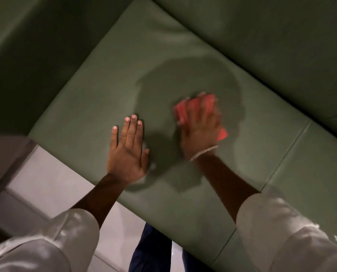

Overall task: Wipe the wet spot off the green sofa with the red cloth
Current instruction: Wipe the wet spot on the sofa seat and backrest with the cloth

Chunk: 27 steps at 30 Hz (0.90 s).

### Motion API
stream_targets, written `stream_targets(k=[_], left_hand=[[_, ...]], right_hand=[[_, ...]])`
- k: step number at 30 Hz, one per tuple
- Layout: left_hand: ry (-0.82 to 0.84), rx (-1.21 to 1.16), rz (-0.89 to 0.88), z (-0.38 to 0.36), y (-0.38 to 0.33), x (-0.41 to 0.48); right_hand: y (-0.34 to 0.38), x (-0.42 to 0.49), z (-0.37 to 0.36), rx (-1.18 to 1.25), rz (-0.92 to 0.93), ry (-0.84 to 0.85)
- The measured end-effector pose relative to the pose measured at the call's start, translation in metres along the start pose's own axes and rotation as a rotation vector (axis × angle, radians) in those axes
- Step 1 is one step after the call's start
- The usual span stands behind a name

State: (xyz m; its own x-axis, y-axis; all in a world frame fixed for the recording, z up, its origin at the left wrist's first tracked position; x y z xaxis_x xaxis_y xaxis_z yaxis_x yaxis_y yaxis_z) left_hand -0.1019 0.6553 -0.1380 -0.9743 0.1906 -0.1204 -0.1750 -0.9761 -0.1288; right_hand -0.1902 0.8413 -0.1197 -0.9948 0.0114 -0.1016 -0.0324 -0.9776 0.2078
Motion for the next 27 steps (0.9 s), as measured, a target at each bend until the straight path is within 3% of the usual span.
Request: stream_targets(k=[2,5,7,11,12,16,17,20,23,27], left_hand=[[-0.001,0.001,0.01,0.002,-0.001,-0.001],[0.007,0.012,0.066,0.004,-0.005,-0.002],[0.019,0.026,0.105,0.003,-0.015,-0.006],[0.06,0.027,0.028,-0.008,-0.083,-0.015],[0.073,0.026,-0.008,-0.013,-0.107,-0.018],[0.11,0.019,-0.126,-0.033,-0.218,-0.033],[0.116,0.02,-0.162,-0.037,-0.249,-0.038],[0.112,0.004,-0.244,-0.05,-0.332,-0.055],[0.106,0.039,-0.275,-0.062,-0.397,-0.061],[0.096,0.08,-0.319,-0.069,-0.437,-0.054]], right_hand=[[0.034,-0.066,-0.012,-0.042,0.422,0.057],[0.0,-0.131,-0.014,-0.071,0.67,0.095],[-0.05,-0.14,-0.007,-0.091,0.578,0.073],[-0.174,-0.136,0.025,-0.05,-0.043,0.023],[-0.191,-0.148,0.031,-0.042,-0.101,0.016],[-0.221,-0.23,0.028,-0.082,0.198,0.022],[-0.24,-0.25,0.029,-0.095,0.202,0.01],[-0.324,-0.304,0.039,-0.09,-0.009,-0.01],[-0.415,-0.34,0.052,-0.117,-0.04,-0.028],[-0.511,-0.311,0.078,0.024,-0.217,-0.093]])
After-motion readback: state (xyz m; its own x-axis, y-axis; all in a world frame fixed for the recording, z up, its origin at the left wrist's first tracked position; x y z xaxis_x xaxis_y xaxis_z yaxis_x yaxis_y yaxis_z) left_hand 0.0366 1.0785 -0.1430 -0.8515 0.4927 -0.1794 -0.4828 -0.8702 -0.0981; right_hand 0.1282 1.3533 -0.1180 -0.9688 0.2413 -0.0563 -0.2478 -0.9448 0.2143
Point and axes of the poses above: each hand's wrist, its own x-axis towards the middle knuckle, its own z-axis out of the back of the hand, y = z × x, the point moved 8 cm from there along x, towards the middle knuckle, and after that the axes turned 7 degrees about -z, right-handed, at the moved point
